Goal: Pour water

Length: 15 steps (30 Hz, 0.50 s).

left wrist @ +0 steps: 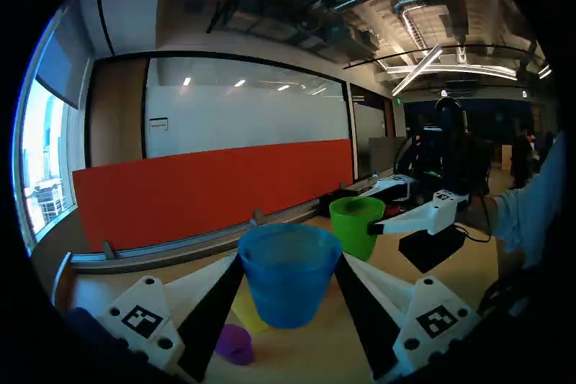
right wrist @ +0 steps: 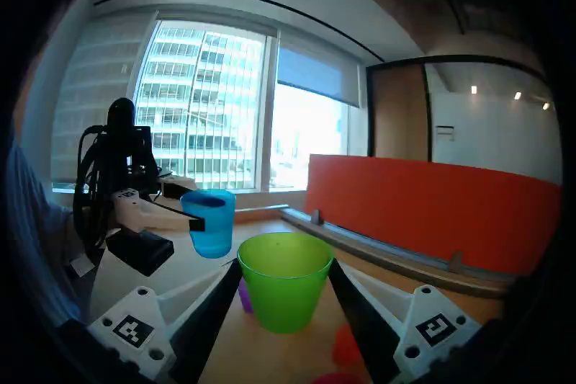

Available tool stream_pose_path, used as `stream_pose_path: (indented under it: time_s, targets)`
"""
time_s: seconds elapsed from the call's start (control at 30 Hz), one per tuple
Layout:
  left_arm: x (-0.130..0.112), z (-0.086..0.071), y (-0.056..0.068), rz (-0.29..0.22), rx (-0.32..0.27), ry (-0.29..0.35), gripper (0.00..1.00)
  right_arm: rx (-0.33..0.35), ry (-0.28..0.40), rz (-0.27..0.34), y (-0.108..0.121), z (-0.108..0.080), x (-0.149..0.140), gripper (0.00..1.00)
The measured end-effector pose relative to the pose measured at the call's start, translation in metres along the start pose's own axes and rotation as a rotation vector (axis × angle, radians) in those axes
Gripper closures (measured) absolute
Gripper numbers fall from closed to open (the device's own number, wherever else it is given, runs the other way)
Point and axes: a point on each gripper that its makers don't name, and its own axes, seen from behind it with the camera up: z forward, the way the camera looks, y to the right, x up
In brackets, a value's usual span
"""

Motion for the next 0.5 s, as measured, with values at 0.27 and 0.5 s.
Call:
stream_pose_path:
  time_s: [0.27, 0.5]
  targets:
    - [0.016, 0.002, 0.002, 0.087, 0.004, 0.02, 0.14, 0.011, 0.004, -0.013, -0.008, -0.005, -0.005, 0.09]
    - [0.029, 0.003, -0.001, 0.16, 0.012, 0.037, 0.14, 0.03, 0.008, -0.017, -0.018, -0.009, -0.011, 0.1]
